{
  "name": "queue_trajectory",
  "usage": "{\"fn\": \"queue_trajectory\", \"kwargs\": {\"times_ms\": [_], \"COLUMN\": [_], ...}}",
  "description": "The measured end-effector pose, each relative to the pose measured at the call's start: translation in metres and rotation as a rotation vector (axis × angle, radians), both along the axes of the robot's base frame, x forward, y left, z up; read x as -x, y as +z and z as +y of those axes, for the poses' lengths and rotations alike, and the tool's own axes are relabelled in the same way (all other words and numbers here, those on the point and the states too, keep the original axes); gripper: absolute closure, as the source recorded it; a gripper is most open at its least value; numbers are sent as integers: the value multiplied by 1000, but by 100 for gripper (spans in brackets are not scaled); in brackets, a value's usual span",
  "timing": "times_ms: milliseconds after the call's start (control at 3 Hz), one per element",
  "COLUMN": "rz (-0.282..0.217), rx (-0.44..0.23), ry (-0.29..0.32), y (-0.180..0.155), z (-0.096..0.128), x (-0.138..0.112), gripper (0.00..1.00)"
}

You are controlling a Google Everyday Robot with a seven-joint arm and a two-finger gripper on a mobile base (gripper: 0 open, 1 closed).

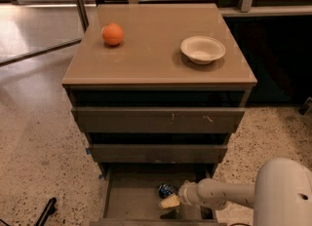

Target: Pick pepsi can from bottom drawer and place on counter

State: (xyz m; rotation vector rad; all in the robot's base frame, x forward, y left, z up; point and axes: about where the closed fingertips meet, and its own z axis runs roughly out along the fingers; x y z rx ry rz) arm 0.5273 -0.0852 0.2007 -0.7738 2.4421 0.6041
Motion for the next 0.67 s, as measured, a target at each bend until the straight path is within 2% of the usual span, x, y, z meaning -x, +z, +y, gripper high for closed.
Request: {"fn": "queue_trajectory", "kwargs": {"times_ms": [333,667], "rz": [-1,-7], "rx": [1,49], "ry": [-8,-12], "y": [-7,-36], "z": [1,0], "x": [9,16], "gripper": [0,0]}}
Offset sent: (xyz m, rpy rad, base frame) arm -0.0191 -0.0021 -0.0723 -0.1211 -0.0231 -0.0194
